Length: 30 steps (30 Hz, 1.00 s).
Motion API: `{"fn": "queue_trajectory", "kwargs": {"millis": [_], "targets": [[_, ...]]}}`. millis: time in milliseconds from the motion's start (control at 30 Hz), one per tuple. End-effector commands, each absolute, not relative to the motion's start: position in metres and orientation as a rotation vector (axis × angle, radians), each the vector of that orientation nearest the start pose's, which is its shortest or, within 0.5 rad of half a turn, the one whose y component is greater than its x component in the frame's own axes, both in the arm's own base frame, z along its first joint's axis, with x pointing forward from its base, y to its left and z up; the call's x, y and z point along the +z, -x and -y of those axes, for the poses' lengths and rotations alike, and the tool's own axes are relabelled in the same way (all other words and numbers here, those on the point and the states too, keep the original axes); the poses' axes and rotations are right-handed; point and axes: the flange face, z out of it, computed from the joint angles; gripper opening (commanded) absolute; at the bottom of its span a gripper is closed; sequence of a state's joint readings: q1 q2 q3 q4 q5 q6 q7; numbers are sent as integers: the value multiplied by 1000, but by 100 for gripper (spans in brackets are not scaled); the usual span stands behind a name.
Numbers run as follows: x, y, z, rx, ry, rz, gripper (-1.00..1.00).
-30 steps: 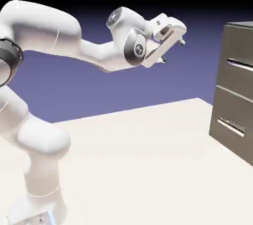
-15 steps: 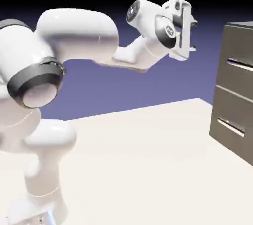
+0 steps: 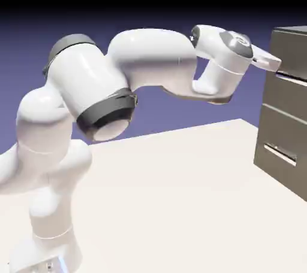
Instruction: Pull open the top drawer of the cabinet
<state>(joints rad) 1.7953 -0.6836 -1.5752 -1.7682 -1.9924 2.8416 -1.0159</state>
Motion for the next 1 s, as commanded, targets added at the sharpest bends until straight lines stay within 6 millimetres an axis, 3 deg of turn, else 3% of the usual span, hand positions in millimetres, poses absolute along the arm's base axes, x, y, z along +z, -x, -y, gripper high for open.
{"fn": "queue_trajectory", "kwargs": {"millis": [0, 333, 600, 967], "targets": [[569, -620, 1, 525, -585, -1727, 0], [505, -685, -20, -77, 63, -1695, 0], [466, -728, -48, -593, 594, -1494, 0], [465, -779, -49, -613, 615, -1482, 0]]}}
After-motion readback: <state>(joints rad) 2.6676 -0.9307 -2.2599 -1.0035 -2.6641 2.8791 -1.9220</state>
